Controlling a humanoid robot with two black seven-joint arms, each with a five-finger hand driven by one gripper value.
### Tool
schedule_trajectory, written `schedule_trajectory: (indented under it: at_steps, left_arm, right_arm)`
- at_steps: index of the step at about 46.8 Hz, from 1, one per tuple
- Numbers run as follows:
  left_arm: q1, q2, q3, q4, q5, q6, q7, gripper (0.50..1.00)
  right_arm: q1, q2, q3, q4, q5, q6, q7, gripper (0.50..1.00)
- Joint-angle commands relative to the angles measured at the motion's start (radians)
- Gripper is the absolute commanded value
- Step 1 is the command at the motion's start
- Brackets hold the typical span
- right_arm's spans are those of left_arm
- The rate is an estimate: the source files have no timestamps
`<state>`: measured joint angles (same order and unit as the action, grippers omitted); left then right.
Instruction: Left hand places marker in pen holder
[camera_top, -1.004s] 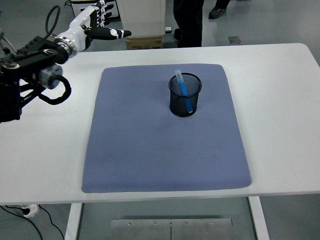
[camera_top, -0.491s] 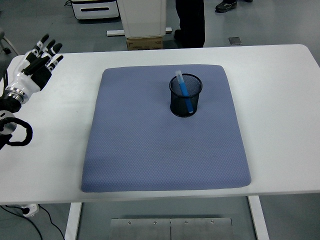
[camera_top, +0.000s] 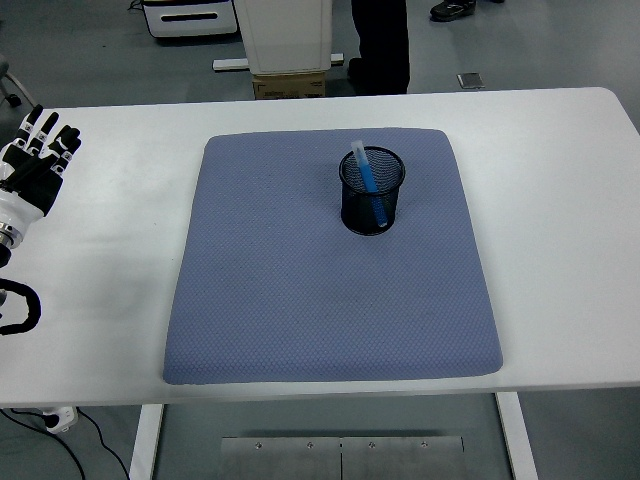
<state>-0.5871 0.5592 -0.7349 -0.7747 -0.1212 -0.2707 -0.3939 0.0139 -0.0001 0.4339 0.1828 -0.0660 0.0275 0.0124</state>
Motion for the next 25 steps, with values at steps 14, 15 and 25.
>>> schedule_trajectory:
  at_steps: [14,15,25]
  left_arm:
    - [0.007,-0.059,-0.001,0.006,-0.018,0.004,0.000,1.000]
    - [0.007,-0.061,-0.003,0.006,-0.018,0.004,0.000,1.000]
    - [0.003,-0.076,-0.001,0.006,-0.009,0.004,0.000,1.000]
  right_arm:
    - [0.003,0.000,0.002,0.003,0.003,0.003,-0.003,1.000]
    - [0.001,0.000,0.002,0.003,0.003,0.003,-0.002,1.000]
    - [0.004,0.000,0.002,0.003,0.003,0.003,0.000,1.000]
